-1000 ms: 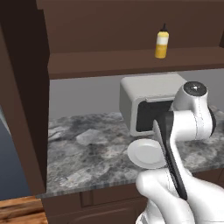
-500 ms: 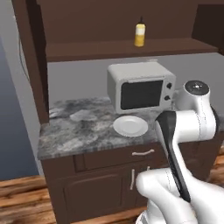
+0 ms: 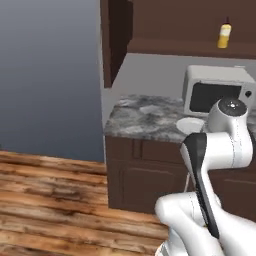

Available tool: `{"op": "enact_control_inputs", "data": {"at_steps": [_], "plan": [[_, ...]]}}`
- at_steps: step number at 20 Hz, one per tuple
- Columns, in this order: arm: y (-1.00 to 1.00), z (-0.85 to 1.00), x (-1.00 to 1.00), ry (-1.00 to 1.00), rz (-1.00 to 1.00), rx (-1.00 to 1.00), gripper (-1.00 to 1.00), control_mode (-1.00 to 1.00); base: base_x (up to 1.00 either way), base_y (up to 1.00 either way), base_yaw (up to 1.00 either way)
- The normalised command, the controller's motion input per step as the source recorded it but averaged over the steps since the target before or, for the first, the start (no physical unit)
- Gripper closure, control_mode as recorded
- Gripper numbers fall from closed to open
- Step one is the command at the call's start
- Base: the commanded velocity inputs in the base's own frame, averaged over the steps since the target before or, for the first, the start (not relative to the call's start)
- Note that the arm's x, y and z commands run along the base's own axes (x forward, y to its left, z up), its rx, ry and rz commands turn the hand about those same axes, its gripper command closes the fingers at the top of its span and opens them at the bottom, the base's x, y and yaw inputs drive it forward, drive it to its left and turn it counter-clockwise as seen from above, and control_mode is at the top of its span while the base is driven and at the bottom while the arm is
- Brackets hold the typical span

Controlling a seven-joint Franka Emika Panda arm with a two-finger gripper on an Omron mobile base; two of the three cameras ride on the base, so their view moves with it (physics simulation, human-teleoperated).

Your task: Move the hot dog bun to the plate on the dining table and place the condiment next to that plate. Then navigate to the fridge and take the sausage and place it on the plate as well.

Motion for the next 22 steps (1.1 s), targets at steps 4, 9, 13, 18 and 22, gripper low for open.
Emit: {"op": "enact_control_inputs", "data": {"at_steps": [4, 9, 13, 18, 22], "plan": [[0.00, 0.00, 0.00, 0.00, 0.00, 0.00, 1.00, 1.00, -0.42, 0.00, 0.83], [0.00, 0.00, 0.00, 0.00, 0.00, 0.00, 1.00, 1.00, -0.19, 0.00, 0.81], [0.00, 0.00, 0.00, 0.00, 0.00, 0.00, 1.00, 1.00, -0.07, 0.00, 0.78], [0.00, 0.00, 0.00, 0.00, 0.00, 0.00, 1.00, 1.00, -0.01, 0.00, 0.76], [0.00, 0.00, 0.00, 0.00, 0.00, 0.00, 1.00, 1.00, 0.00, 0.03, 0.74]]}}
